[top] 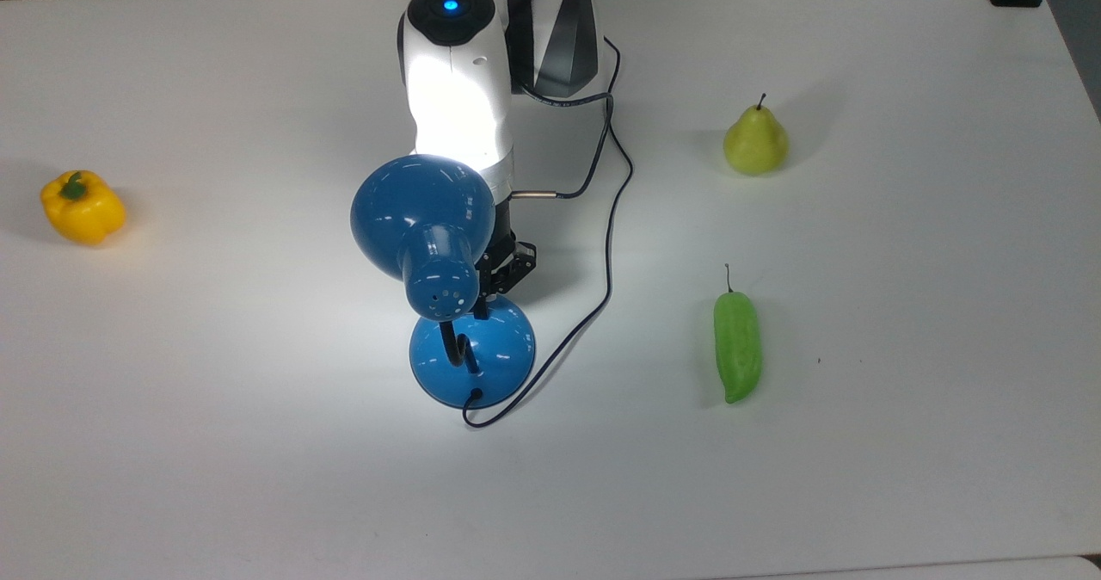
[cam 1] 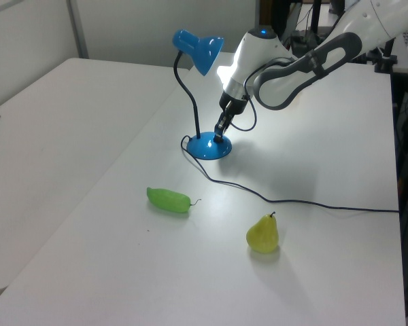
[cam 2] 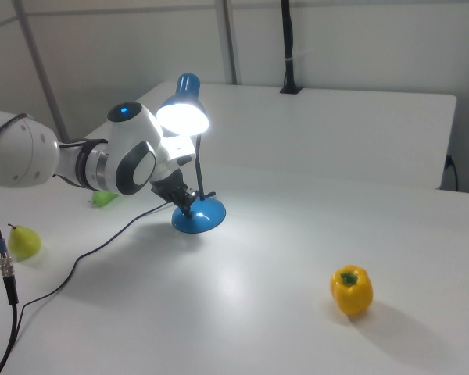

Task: Turn on desk lamp

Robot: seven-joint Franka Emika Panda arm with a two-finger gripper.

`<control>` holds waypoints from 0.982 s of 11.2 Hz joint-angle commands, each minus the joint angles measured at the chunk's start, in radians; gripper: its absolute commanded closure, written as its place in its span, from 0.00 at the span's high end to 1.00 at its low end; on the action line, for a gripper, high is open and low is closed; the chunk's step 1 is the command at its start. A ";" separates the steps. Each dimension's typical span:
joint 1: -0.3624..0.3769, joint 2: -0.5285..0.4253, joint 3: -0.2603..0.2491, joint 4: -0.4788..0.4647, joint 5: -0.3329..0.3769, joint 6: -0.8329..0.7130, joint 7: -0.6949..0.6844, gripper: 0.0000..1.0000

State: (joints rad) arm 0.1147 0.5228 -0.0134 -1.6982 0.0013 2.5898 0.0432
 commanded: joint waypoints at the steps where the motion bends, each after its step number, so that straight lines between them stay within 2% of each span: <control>1: 0.014 0.031 -0.008 0.011 -0.030 0.010 0.049 0.00; 3: 0.025 0.016 -0.008 0.006 -0.029 -0.008 0.079 0.00; 5: 0.019 -0.039 -0.008 0.006 -0.027 -0.075 0.138 0.00; 11: -0.021 -0.245 -0.008 0.012 -0.014 -0.465 0.167 0.00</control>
State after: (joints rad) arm 0.1075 0.3721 -0.0146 -1.6630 -0.0111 2.2616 0.1850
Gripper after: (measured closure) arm 0.991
